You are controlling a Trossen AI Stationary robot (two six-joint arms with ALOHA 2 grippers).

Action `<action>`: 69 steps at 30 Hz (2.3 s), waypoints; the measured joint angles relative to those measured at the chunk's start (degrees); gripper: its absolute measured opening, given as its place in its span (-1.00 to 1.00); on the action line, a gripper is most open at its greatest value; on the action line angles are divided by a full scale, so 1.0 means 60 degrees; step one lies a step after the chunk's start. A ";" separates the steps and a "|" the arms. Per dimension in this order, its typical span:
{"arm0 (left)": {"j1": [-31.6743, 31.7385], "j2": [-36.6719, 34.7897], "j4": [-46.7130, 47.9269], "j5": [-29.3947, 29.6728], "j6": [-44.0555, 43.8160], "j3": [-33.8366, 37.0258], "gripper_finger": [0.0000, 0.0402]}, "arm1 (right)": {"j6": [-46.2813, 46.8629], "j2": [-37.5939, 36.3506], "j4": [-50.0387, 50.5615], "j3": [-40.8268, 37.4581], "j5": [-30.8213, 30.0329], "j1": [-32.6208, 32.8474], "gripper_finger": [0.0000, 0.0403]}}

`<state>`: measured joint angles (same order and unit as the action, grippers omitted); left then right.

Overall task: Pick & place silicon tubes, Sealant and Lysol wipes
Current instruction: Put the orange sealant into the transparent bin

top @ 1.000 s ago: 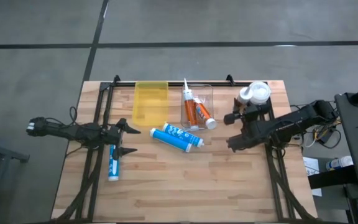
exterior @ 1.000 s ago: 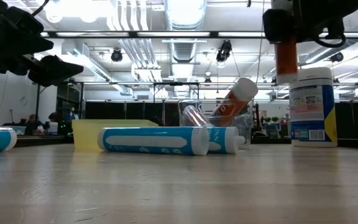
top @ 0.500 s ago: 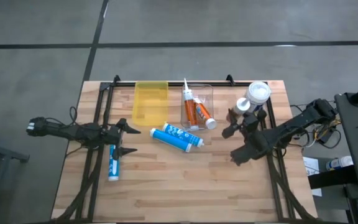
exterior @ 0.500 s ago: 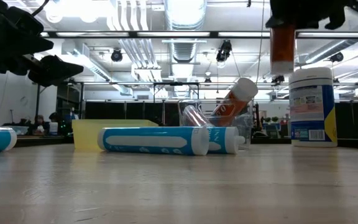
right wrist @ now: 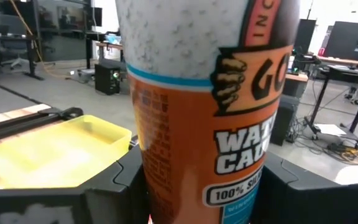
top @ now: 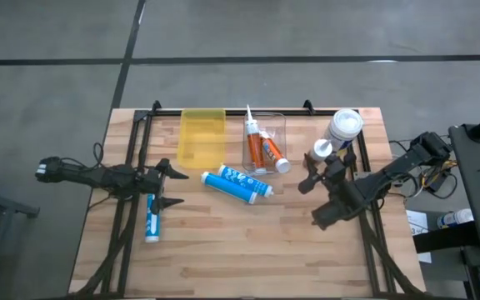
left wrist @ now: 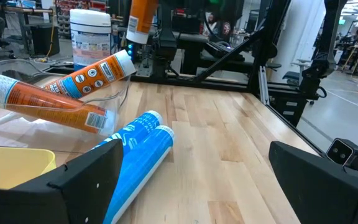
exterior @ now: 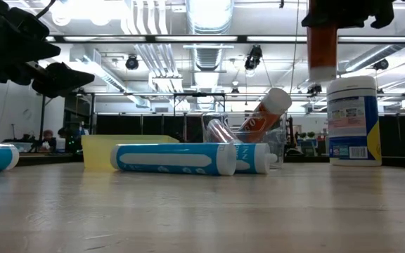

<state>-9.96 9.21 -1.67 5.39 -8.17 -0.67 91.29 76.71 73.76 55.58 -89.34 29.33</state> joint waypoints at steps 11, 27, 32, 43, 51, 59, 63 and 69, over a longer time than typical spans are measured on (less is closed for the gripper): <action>0.0001 0.0001 0.0000 0.0002 0.0000 -0.0003 0.98 | -0.0140 0.0386 -0.0127 -0.0059 -0.0087 -0.1912 -0.13; 0.0000 0.0001 0.0000 0.0003 -0.0003 0.0000 0.98 | -0.2419 0.2383 -0.0155 0.1935 0.0293 -0.2851 -0.14; 0.0002 0.0001 0.0000 0.0003 -0.0001 -0.0004 0.98 | -0.2104 0.2159 -0.0153 0.1803 0.0450 -0.2687 -0.14; 0.0002 0.0001 0.0000 0.0003 -0.0002 -0.0001 0.98 | -0.1040 0.1909 -0.0153 0.1712 0.0219 -0.2687 -0.14; 0.0000 0.0001 0.0000 0.0001 0.0001 0.0000 0.98 | 0.0368 0.2252 -0.0830 0.1686 -0.0095 -0.4105 -0.14; 0.0003 0.0001 0.0000 0.0003 0.0001 0.0000 0.98 | -0.1437 0.3056 -0.2441 0.2209 -0.0106 -0.5433 -0.14; 0.0004 0.0001 0.0000 -0.0001 0.0001 0.0000 0.98 | -0.2135 0.3419 -0.2426 0.2755 -0.0111 -0.5618 -0.14; 0.0003 0.0001 0.0000 0.0003 -0.0003 -0.0003 0.98 | -0.4312 0.3603 -0.2411 0.3398 0.0375 -0.5309 -0.14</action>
<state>-9.94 9.21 -1.67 5.41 -8.18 -0.69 65.42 98.32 59.29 75.97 -87.09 -2.53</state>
